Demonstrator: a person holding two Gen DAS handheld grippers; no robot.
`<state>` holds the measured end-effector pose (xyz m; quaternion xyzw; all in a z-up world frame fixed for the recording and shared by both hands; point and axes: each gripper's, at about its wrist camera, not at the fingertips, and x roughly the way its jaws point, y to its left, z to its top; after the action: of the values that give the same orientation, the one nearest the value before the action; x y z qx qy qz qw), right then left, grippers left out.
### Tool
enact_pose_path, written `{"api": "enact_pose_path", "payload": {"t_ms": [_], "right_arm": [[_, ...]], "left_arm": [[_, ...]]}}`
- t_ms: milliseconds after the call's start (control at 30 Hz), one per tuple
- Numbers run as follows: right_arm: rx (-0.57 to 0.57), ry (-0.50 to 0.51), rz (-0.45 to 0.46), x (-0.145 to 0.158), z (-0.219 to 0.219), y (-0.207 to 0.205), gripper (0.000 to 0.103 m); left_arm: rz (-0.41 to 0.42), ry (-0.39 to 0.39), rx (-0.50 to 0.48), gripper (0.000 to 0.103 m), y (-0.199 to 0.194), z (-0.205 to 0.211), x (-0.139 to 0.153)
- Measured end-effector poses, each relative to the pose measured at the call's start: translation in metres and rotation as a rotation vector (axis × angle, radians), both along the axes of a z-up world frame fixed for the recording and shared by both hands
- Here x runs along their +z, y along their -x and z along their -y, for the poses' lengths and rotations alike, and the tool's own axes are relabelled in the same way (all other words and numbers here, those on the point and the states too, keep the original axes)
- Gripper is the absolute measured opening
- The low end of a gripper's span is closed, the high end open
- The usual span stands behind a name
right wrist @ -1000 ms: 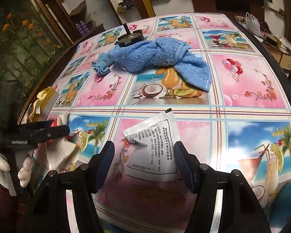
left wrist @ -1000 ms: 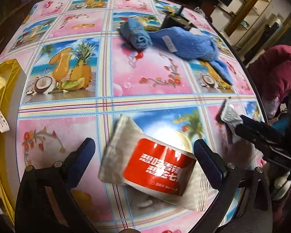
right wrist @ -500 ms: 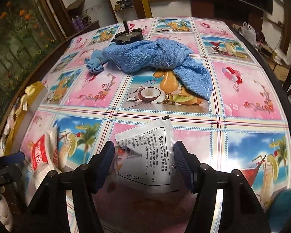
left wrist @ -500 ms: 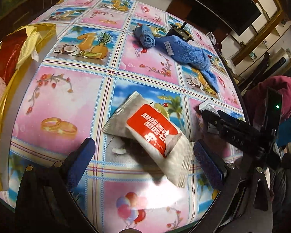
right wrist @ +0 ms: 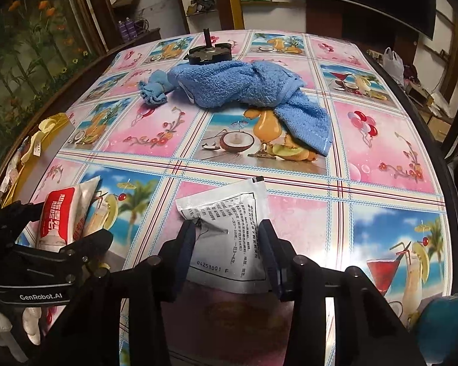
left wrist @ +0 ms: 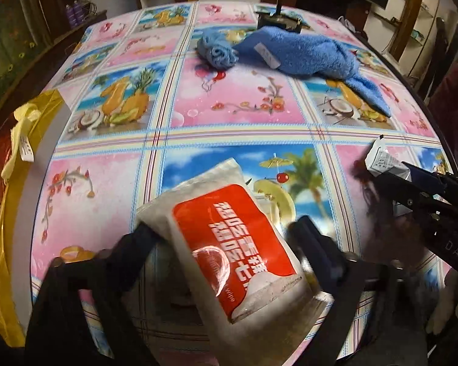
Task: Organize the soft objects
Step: 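Lift and carry the wet-wipe packet and white sachet over the box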
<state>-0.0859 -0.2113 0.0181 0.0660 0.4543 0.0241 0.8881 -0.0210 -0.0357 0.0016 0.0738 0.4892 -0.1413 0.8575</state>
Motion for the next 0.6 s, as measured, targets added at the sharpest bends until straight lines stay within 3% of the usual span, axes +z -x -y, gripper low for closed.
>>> {"api": "enact_pose_path", "payload": {"t_ms": [33, 100, 267, 400, 533, 600], "right_arm": [[0.006, -0.018, 0.005, 0.001, 0.001, 0.001, 0.041], [0.018, -0.051, 0.014, 0.002, 0.002, 0.005, 0.039], [0.012, -0.071, 0.022, 0.006, 0.002, 0.011, 0.038], [0.016, -0.085, 0.04, 0.016, -0.004, 0.015, 0.038], [0.065, -0.083, 0.073, 0.035, -0.029, 0.015, 0.038], [0.104, -0.087, 0.091, 0.045, -0.047, 0.013, 0.038]], "left_arm": [[0.001, 0.013, -0.011, 0.046, 0.001, -0.004, 0.002], [-0.057, 0.101, -0.017, 0.042, -0.001, -0.019, 0.005], [-0.074, 0.214, -0.016, 0.039, -0.001, -0.05, 0.009], [-0.068, 0.322, 0.023, 0.039, 0.01, -0.091, 0.038], [0.004, 0.402, 0.082, 0.039, 0.025, -0.151, 0.074], [0.052, 0.404, 0.115, 0.039, 0.028, -0.178, 0.089]]}}
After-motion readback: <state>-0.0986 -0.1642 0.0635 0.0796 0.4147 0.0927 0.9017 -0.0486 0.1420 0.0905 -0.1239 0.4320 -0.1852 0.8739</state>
